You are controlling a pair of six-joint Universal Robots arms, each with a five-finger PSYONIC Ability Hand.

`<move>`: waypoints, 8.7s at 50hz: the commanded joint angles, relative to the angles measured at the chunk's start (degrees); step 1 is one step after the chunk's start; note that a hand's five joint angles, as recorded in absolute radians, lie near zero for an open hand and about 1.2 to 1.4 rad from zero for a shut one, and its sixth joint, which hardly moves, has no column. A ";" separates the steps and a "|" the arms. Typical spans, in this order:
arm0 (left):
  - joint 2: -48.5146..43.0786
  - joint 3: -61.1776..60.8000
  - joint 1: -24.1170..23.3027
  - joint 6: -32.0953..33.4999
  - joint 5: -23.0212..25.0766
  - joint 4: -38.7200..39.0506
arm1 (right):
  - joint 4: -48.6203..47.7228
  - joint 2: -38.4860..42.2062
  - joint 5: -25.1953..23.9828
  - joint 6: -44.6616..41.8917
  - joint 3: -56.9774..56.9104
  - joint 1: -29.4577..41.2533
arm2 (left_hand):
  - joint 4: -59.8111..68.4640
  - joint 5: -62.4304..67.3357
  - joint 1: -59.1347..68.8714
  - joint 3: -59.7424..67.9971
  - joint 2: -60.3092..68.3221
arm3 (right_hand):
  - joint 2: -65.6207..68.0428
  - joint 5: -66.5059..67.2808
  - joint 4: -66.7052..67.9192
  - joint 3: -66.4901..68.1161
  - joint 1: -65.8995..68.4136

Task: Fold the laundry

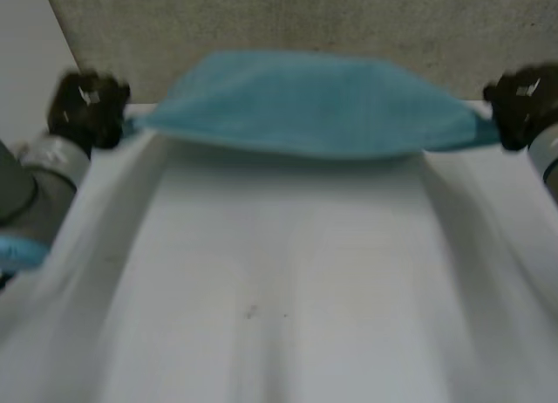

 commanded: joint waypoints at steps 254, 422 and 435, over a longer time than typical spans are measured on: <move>-10.42 -8.17 2.63 3.46 14.76 4.31 | 9.47 14.24 -12.74 4.81 4.54 -13.18 | -34.80 -32.21 -31.24 -34.62 -35.02 | -45.77 -45.48 -46.79 -46.46 -33.90; -26.07 17.06 6.32 2.75 11.86 -2.97 | 10.00 15.91 -11.60 1.74 5.77 -11.16 | -41.19 -38.60 -37.63 -41.02 -41.41 | -46.11 -45.82 -47.13 -46.80 -34.24; -33.71 27.60 6.76 6.88 10.37 -3.33 | 10.00 16.44 -11.51 1.65 5.60 -11.07 | -41.69 -39.10 -38.13 -41.52 -41.92 | -46.28 -45.98 -47.30 -46.97 -34.41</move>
